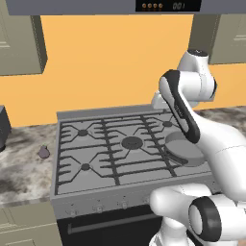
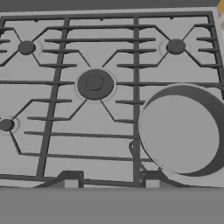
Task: Turn on the burner for the pot on the stove. Wait thirty seconds for the pot to heat up. Then add the eggplant to the pot.
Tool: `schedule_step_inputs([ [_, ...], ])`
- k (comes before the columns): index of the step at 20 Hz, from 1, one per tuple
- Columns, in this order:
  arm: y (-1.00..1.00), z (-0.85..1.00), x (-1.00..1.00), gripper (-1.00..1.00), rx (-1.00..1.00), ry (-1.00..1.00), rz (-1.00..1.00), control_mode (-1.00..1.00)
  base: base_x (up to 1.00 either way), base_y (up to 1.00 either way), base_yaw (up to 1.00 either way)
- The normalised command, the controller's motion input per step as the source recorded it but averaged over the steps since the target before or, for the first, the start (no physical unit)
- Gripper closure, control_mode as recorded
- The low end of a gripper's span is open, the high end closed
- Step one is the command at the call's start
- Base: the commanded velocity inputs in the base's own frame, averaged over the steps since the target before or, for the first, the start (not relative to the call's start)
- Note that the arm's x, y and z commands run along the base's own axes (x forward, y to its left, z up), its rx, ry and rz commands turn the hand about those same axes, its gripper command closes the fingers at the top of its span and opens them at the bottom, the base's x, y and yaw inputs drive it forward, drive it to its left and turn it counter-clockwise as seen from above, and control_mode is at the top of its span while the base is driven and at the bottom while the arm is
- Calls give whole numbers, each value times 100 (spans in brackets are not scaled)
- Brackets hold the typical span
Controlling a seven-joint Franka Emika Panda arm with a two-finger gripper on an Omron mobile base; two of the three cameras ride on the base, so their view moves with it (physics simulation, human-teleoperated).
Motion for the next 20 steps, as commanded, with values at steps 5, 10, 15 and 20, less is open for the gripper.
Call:
schedule_step_inputs([
  [5,-1,0,-40,-100,0,-9,0,-100,0,0,0],
  [10,-3,0,-74,-100,0,-2,-2,-100,0,0,0],
  [15,-18,-10,-66,-100,0,0,-3,-100,0,0,0],
  [20,-57,-31,-50,-100,1,0,0,-100,0,0,0],
])
